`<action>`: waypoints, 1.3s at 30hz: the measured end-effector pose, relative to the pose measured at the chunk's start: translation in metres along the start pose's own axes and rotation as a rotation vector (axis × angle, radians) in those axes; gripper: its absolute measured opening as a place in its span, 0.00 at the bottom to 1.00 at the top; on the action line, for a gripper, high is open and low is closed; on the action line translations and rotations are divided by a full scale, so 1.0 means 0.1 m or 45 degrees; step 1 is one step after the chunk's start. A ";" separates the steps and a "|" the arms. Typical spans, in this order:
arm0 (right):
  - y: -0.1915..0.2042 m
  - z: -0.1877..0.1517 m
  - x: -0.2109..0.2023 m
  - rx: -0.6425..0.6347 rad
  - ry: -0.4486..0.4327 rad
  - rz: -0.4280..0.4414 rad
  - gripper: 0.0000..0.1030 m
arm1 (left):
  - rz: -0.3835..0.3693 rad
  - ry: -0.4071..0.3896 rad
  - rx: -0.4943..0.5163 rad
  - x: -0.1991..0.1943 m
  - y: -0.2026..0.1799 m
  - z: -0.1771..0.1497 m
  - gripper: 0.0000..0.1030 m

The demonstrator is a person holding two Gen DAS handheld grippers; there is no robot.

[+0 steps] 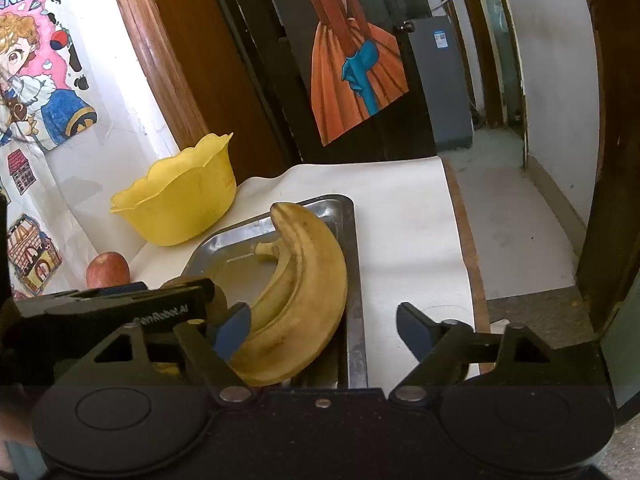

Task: Organize fruits

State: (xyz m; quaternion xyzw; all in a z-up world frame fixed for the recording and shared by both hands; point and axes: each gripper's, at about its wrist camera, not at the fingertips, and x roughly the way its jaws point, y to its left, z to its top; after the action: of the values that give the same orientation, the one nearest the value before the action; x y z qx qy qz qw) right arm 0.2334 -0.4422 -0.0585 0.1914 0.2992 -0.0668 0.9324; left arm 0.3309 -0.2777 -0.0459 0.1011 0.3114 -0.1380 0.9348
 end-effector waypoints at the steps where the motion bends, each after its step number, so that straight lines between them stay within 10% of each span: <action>1: 0.02 0.00 -0.02 -0.005 -0.003 -0.003 0.83 | 0.004 -0.009 -0.007 -0.03 0.03 0.00 0.83; 19: 0.66 -0.31 -0.57 -0.043 -0.079 -0.080 0.99 | 0.110 -0.075 -0.126 -0.74 1.01 -0.30 0.99; 39: 1.64 -0.99 -0.73 -0.142 0.270 -0.155 0.99 | 0.161 0.094 -0.152 -1.24 1.94 -1.05 0.99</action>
State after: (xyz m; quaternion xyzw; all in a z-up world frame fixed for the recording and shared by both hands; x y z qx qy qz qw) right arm 0.1609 -0.2510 -0.0384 0.1266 0.4104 -0.0860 0.8990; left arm 0.2400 -0.0419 -0.0331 0.0694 0.3462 -0.0560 0.9339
